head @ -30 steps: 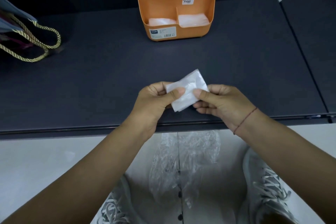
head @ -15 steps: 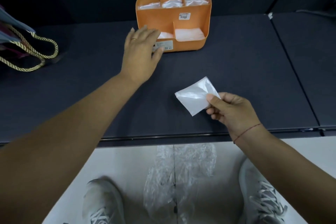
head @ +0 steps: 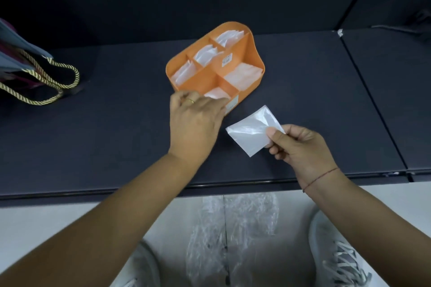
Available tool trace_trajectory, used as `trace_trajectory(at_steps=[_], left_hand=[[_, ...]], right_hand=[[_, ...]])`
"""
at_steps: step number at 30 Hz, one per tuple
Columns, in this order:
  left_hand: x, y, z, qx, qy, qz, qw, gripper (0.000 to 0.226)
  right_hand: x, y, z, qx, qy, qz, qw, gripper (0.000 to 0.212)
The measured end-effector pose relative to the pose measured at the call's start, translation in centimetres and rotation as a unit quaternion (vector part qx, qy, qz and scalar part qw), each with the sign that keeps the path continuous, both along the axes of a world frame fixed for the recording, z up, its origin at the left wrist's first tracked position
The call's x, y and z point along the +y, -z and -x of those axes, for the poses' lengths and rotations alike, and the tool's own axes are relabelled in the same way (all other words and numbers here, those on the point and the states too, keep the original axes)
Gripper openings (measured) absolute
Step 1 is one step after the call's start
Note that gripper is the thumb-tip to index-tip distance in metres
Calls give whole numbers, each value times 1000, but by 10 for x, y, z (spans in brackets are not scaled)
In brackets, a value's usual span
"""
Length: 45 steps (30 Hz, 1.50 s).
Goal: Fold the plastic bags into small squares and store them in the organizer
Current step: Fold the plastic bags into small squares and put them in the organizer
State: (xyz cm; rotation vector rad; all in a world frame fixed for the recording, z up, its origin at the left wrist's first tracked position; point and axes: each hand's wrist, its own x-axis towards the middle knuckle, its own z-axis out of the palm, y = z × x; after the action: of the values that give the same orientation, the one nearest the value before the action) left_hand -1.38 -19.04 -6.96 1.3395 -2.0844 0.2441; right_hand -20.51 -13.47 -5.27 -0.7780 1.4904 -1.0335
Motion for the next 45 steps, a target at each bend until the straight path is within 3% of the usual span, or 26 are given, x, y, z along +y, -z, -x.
trace_trajectory(at_steps=[3,7,10,14,16,19,21,23,28,31,34,36,40,43,45], left_hand=[[24,-8,-5,48,-16,-2,999,27],[27,-15,-30,193,-60,-164,965,79],[17,-13,-40,265,-17,-277,923,88],[14,-12,-35,296,10,-332,896,98],[13,-11,-34,294,0,-333,896,106],[13,-12,-32,283,-8,-319,904,113],[13,-12,-33,279,-11,-319,906,117],[14,-12,-34,274,-10,-320,907,119],[15,-15,-32,272,-18,-320,907,120],[17,-15,-32,268,-24,-320,909,120],[19,-13,-30,272,-28,-316,909,120],[21,-12,-28,273,-29,-313,909,119],[23,-11,-26,266,-27,-309,913,117],[23,-12,-26,263,-29,-309,913,117],[24,-11,-25,271,-29,-309,911,117]], right_hand=[[-8,-5,4,20,5,14,1000,17],[-33,-18,-2,44,-15,51,998,16],[-58,-23,-19,70,-36,65,995,14],[-76,-16,-46,140,-44,68,987,9],[-77,-12,-57,267,-81,68,958,9],[-81,-14,-68,474,-131,63,868,16],[-86,-17,-72,557,-154,53,815,21],[-92,-20,-75,595,-171,42,785,23],[-98,-19,-79,609,-172,39,774,36],[-89,-13,-72,523,-134,85,838,15],[-69,-2,-64,395,-75,152,903,13],[-59,3,-61,348,-59,187,917,17],[-64,2,-58,373,-74,200,903,14],[-70,-7,-63,484,-118,140,856,7],[-72,-11,-71,544,-168,73,819,17]])
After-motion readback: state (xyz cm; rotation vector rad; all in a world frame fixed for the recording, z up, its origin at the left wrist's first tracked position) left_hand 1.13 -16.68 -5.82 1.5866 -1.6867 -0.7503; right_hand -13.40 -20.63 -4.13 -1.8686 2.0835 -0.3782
